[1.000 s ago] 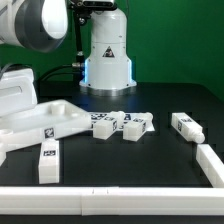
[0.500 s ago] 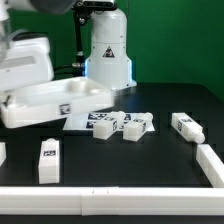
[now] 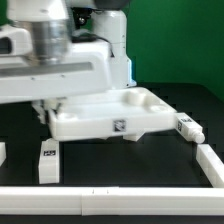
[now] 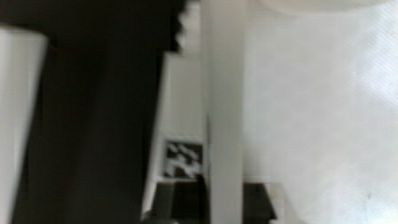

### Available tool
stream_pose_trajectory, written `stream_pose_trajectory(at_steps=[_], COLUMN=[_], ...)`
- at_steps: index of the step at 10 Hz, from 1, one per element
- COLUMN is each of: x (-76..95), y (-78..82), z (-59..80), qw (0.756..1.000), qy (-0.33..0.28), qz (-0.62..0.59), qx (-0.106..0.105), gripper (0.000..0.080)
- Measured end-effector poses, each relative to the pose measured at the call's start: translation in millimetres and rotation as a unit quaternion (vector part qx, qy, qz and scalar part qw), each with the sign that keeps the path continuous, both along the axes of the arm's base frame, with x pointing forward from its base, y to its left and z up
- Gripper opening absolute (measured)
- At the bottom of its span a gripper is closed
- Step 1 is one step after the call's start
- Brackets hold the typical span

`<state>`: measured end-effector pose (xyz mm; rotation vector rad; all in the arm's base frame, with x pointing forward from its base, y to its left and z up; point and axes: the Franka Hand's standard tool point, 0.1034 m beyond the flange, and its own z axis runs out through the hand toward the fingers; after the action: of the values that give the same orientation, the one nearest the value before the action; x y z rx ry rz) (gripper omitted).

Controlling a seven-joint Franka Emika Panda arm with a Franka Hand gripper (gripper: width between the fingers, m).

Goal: Assemble desk

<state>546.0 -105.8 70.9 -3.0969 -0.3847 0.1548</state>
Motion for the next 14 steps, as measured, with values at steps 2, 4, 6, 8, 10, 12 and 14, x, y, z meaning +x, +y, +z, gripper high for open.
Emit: stream_pose_trajectory(at_steps=[2,4,6,8,10,12,14], x=[-1.2,-1.1,13.2,33.6,32.4,30.9,34.2], y=[-1.0,2.0,19.8,28.0,28.0,28.4,35.0], z=[-1.4,-3.8,-13.5,-29.2,-30.8,-34.0,-48.2], qw=[1.000,1.000,0.997,0.990,0.991,0.991,0.991], qy=[0.001,0.003,0.004,-0.001,0.000,0.002,-0.004], qz=[0.001,-0.012,-0.076,-0.143,-0.132,-0.132,-0.129], qx=[0.001,-0.001,-0.009,-0.015,-0.014,-0.015,-0.016], gripper=[0.0054,0.0054,0.0054,0.0054,0.0054,0.0054,0.0054])
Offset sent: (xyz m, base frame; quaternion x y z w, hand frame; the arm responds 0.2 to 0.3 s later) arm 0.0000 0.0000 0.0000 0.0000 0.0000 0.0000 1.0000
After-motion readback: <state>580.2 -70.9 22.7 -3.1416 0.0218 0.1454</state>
